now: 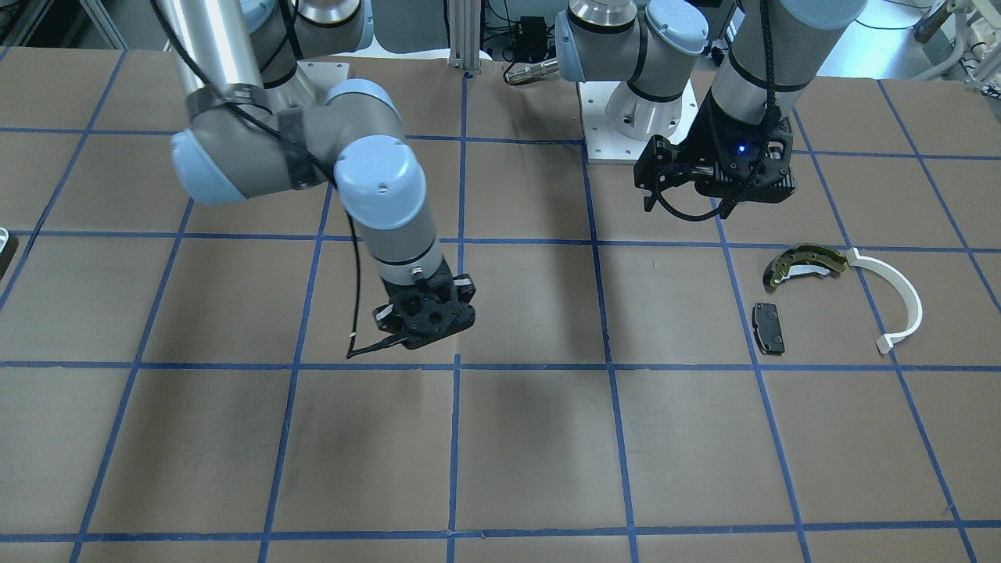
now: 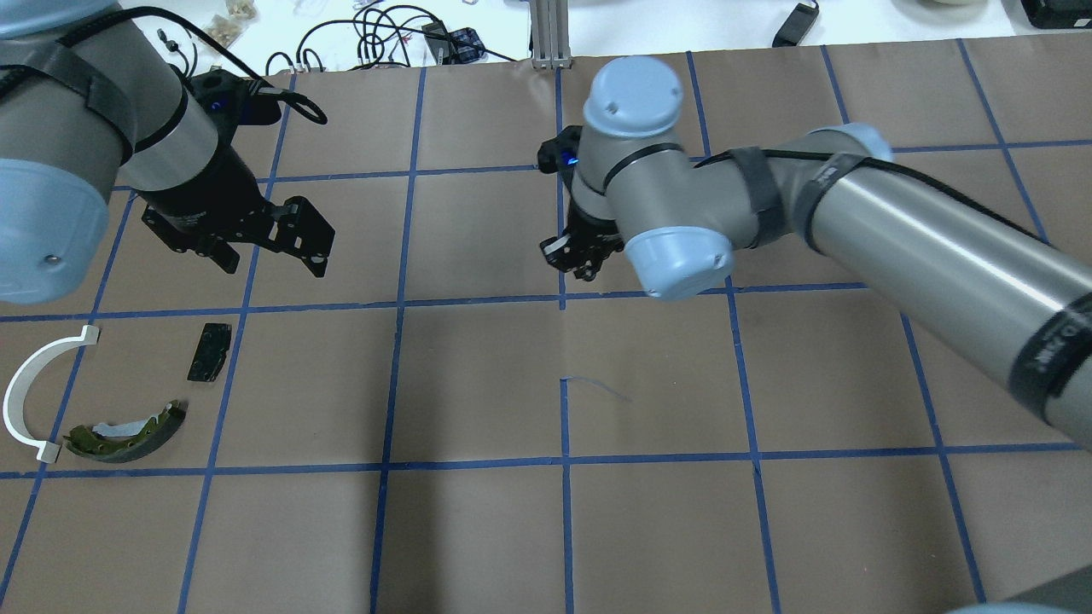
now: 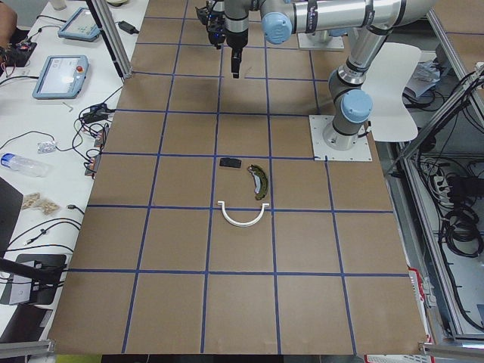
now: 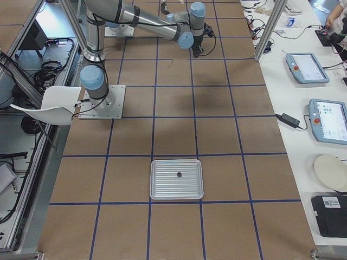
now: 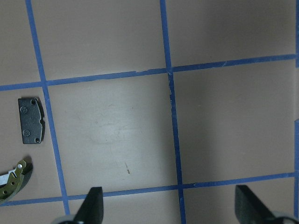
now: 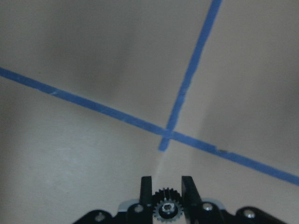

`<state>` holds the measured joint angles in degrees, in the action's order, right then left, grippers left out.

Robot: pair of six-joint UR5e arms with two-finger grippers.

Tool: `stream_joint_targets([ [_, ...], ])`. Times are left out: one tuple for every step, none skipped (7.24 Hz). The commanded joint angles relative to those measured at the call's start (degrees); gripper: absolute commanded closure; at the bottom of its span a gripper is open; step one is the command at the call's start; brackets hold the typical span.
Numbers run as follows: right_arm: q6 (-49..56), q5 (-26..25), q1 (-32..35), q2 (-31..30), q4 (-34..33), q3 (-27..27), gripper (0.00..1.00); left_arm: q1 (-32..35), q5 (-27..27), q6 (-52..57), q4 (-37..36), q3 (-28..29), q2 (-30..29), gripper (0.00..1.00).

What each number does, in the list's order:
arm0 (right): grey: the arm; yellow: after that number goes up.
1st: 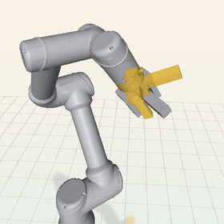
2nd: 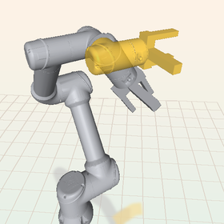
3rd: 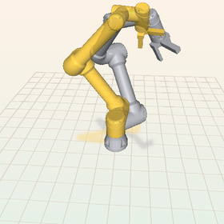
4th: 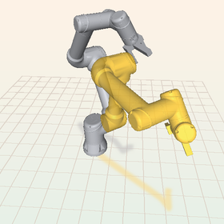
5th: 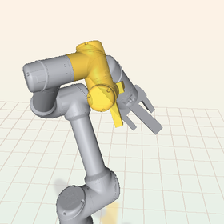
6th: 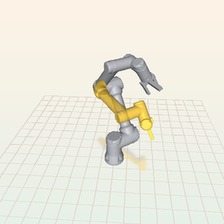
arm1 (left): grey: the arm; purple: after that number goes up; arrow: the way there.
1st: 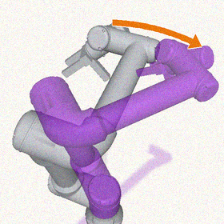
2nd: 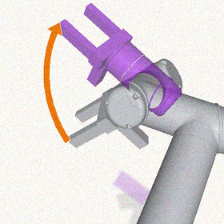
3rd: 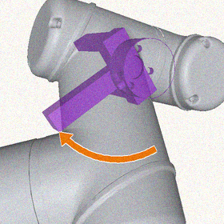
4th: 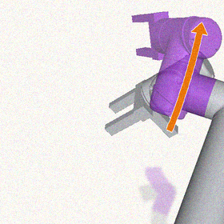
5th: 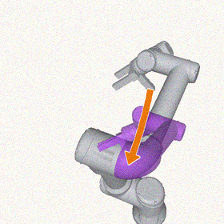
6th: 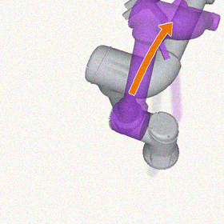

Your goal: Place bearing gear from tray to pile

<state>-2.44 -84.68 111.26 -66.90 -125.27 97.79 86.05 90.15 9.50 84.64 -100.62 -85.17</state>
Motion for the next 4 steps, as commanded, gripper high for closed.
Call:
stream_joint_targets([
  [-15.62,0.03,6.24,3.78,-1.20,-0.32,0.82,0.00,0.29,0.25,0.17,-0.45,0.61,0.00],
  [-16.28,0.47,6.25,4.40,-1.20,0.12,0.38,0.00,-0.15,0.34,-0.09,-0.80,0.35,0.00],
  [-14.89,-0.13,5.03,3.80,-0.68,-0.66,0.00,0.00,0.11,0.34,-0.18,-0.89,0.00,0.00],
  [-14.01,-0.14,2.41,2.84,-0.07,-1.36,0.00,0.00,0.37,0.34,-0.18,-0.89,0.00,0.00],
])
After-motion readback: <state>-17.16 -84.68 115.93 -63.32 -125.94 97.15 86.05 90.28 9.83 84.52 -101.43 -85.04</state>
